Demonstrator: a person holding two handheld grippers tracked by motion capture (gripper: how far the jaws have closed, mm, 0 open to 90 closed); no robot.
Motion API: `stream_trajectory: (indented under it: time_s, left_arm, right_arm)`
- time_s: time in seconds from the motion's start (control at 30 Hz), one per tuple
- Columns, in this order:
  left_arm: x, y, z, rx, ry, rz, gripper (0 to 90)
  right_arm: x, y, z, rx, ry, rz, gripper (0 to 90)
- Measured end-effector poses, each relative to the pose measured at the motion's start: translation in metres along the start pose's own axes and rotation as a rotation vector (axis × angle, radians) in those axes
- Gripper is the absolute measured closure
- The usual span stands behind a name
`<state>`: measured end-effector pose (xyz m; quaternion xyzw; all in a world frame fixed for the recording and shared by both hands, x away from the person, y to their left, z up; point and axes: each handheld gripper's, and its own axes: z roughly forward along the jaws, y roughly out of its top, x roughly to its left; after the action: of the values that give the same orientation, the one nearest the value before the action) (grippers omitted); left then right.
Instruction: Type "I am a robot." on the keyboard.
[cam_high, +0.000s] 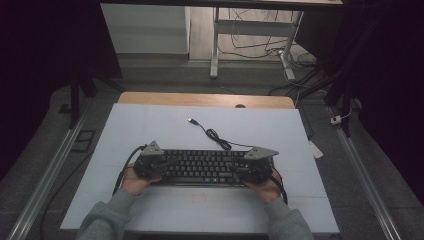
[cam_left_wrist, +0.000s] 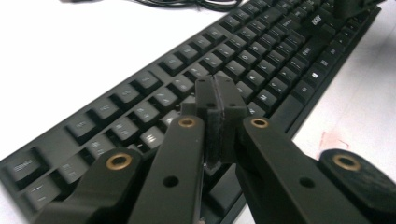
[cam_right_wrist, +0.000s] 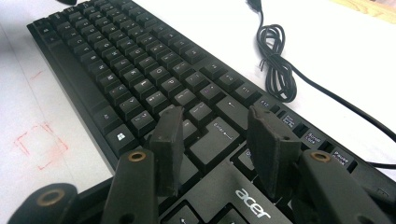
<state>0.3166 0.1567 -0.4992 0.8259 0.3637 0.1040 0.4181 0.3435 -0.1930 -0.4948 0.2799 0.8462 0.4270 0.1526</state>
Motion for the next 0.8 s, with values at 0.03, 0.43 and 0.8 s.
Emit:
stream_trajectory:
  time_s: [0.03,0.43,0.8]
  left_arm:
    - [-0.002,0.0,0.003,0.006,-0.002,0.006,89.1]
    - [-0.015,0.001,0.025,0.063,-0.017,0.041,88.9]
    - [-0.018,-0.001,0.035,0.095,-0.008,0.054,88.9]
  right_arm:
    - [0.0,0.0,0.0,0.004,-0.003,-0.001,56.4]
    - [0.001,0.0,0.002,0.011,-0.002,-0.005,56.2]
    - [0.001,-0.001,0.003,0.014,-0.002,-0.006,56.0]
